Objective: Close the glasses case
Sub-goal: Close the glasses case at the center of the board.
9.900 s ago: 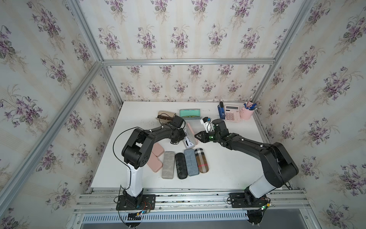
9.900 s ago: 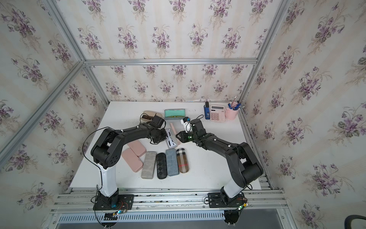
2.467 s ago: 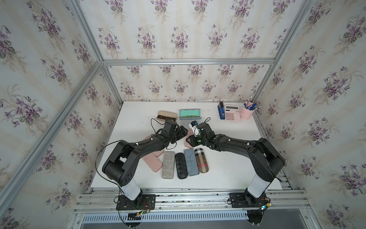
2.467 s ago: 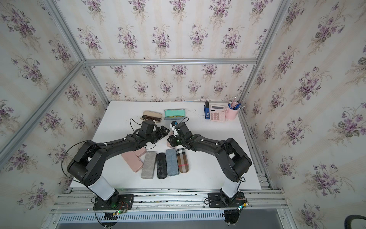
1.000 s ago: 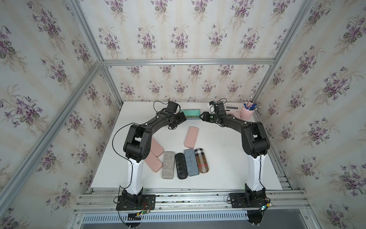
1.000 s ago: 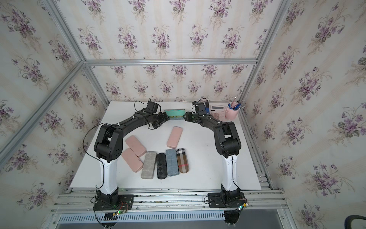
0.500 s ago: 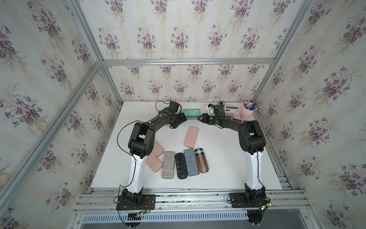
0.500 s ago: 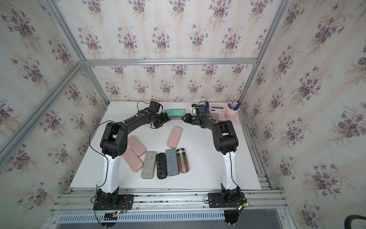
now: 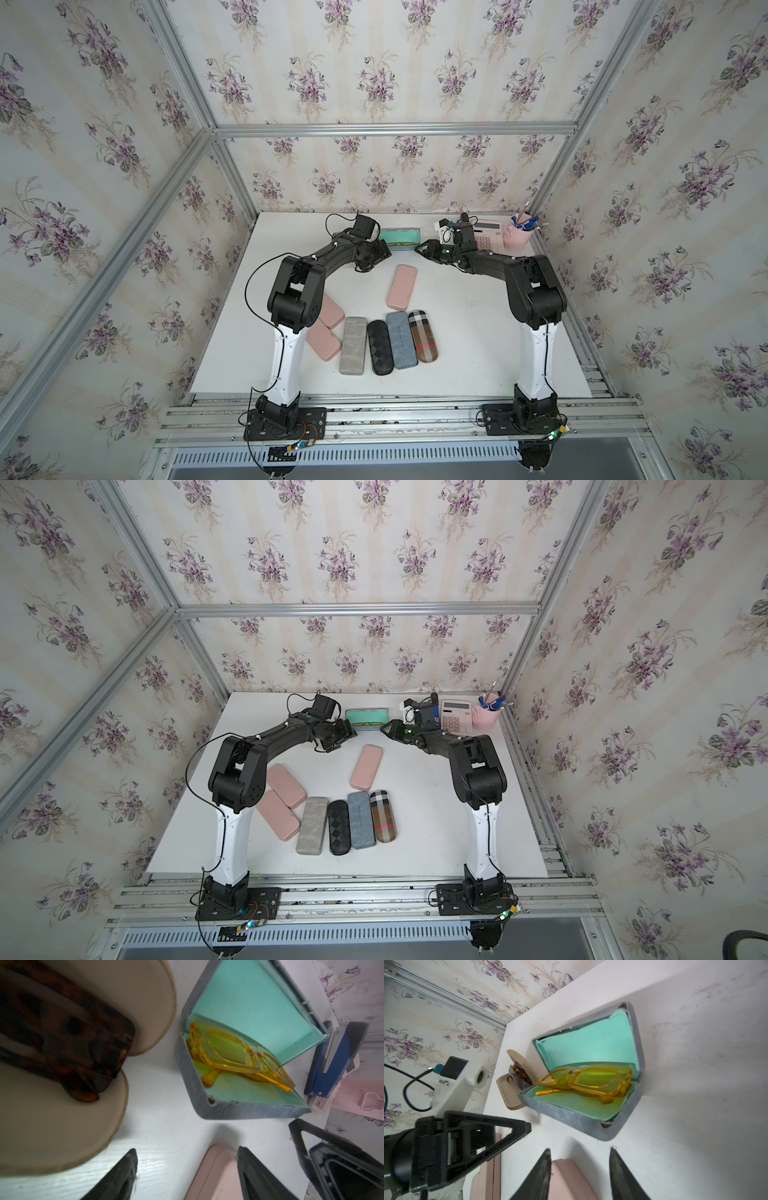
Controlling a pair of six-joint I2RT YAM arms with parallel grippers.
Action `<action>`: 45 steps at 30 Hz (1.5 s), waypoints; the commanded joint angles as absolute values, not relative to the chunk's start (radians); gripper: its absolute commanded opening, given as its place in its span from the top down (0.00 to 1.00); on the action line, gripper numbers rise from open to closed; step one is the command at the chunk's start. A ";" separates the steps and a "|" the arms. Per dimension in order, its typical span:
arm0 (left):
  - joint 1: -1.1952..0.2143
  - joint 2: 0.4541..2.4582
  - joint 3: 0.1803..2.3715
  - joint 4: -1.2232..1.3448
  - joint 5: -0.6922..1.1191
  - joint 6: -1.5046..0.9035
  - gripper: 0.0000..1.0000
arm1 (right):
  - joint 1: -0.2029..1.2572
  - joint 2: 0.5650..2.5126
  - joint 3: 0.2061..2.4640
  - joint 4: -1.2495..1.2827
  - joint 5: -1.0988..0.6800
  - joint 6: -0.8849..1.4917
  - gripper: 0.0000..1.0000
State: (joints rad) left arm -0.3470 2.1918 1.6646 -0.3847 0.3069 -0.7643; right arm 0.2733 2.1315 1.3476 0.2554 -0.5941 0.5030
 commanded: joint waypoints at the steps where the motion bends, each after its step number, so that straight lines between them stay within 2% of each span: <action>1: -0.348 2.144 1.621 -0.325 0.310 -0.770 0.22 | 0.267 2.108 1.352 0.309 -0.601 0.518 0.53; 5: -0.347 2.126 1.618 -0.326 0.284 -0.784 0.21 | 0.261 2.174 1.457 0.214 -0.578 0.511 0.53; 18: -0.347 2.250 1.770 -0.393 0.280 -0.789 0.18 | 0.247 2.313 1.537 0.284 -0.653 0.584 0.54; 28: -0.347 2.254 1.733 -0.397 0.272 -0.788 0.21 | 0.249 2.245 1.392 0.329 -0.683 0.563 0.64; 39: -0.347 2.229 1.658 -0.366 0.258 -0.792 0.24 | 0.281 2.188 1.306 0.337 -0.695 0.543 0.65; 45: -0.340 2.163 1.576 -0.301 0.278 -0.787 0.25 | 0.293 2.084 1.258 0.289 -0.684 0.488 0.65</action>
State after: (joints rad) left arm -0.3435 2.1899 1.5955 -0.3317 0.2752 -0.7952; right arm 0.2905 2.1288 1.2640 0.3054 -0.6922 0.5385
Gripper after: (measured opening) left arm 0.753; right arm 0.348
